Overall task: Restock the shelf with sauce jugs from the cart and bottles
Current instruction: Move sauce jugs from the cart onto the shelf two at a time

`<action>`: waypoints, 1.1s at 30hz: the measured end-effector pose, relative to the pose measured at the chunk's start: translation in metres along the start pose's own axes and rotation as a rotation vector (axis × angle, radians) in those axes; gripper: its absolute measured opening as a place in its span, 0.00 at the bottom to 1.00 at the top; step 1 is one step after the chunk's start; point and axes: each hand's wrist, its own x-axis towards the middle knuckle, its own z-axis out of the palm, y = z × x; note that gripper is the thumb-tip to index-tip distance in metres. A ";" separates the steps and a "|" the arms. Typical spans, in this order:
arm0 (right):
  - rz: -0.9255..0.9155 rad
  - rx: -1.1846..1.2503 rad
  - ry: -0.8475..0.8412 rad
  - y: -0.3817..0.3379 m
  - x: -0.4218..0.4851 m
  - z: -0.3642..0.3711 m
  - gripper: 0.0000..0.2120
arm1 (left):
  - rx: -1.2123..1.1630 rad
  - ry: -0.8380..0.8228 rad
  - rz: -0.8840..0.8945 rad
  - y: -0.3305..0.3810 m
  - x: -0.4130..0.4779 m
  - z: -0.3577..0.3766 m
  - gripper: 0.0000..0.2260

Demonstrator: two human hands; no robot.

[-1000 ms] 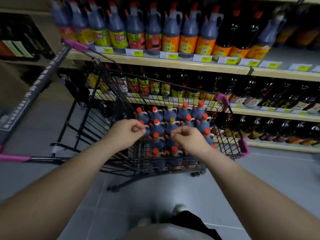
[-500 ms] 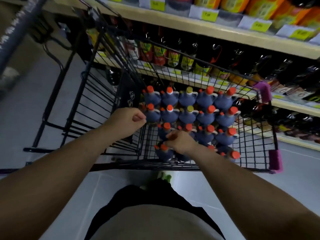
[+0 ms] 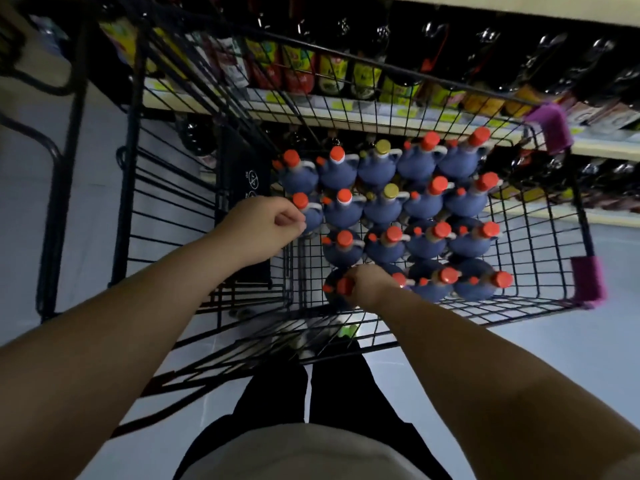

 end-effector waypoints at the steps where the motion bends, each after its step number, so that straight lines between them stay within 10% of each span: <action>1: -0.008 0.005 0.004 0.000 -0.002 0.001 0.13 | 0.008 -0.012 0.014 -0.001 0.001 0.001 0.06; 14: -0.040 0.557 0.413 -0.015 -0.035 -0.007 0.09 | 0.034 -0.120 0.104 0.002 -0.008 -0.009 0.06; 27: -0.184 1.149 0.707 -0.064 -0.157 -0.106 0.16 | -0.177 -0.474 0.177 0.051 -0.033 -0.019 0.44; 33: -0.185 1.295 0.853 -0.073 -0.171 -0.114 0.15 | -0.370 -0.376 0.257 0.062 -0.041 -0.022 0.27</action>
